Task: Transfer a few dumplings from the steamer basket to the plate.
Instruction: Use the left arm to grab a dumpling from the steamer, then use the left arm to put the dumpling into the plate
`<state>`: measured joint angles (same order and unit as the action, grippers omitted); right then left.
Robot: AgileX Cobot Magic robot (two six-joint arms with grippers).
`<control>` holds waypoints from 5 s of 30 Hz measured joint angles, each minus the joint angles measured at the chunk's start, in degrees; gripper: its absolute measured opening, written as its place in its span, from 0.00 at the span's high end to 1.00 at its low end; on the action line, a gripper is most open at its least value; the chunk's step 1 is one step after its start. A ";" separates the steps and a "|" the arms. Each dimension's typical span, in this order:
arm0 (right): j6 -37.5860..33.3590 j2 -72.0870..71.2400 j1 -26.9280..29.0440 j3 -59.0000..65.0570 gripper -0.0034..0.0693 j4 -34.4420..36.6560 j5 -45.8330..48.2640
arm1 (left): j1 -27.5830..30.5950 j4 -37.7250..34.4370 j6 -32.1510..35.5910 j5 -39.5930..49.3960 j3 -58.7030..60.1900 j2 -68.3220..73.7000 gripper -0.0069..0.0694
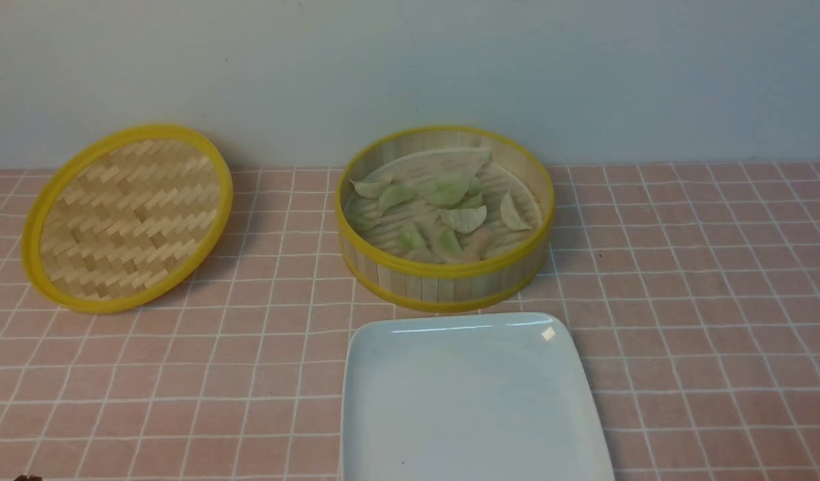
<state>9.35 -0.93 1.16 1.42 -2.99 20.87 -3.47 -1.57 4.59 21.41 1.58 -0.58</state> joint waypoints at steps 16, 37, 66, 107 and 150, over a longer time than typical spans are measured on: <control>0.00 0.00 0.00 0.00 0.97 0.00 0.02 | 0.00 -23.27 -8.10 -17.49 0.09 0.00 0.92; 2.89 0.00 0.00 0.28 0.97 6.84 -5.54 | 0.00 -25.18 -15.44 -12.44 -28.11 9.69 0.92; -4.44 33.42 -6.86 -44.72 0.97 14.15 30.48 | -12.95 -17.86 8.20 38.14 -87.98 95.91 0.92; -11.73 50.62 -6.92 -53.51 0.97 18.61 39.73 | -20.94 -4.77 -1.44 41.93 -135.88 140.60 0.64; -14.83 56.66 -6.92 -53.82 0.97 21.57 43.24 | -32.18 -10.83 1.75 47.42 -94.08 120.02 0.58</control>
<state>-5.48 55.73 -5.76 -52.40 18.58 64.11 -35.65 -12.40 6.33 68.83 -92.50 119.44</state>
